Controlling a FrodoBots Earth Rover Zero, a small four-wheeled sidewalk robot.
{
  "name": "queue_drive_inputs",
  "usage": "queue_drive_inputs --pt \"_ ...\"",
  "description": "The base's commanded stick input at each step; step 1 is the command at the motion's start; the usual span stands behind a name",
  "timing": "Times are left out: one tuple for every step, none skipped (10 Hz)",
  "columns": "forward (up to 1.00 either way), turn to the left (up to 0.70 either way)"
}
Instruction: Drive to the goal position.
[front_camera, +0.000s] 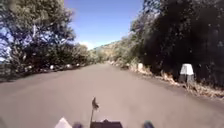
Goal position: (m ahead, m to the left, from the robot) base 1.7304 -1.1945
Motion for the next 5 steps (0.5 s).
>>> queue_drive_inputs --pt "0.50 0.00" --pt "0.50 0.00" --pt "0.50 0.00" --pt "0.50 0.00" --pt "0.50 -0.50"
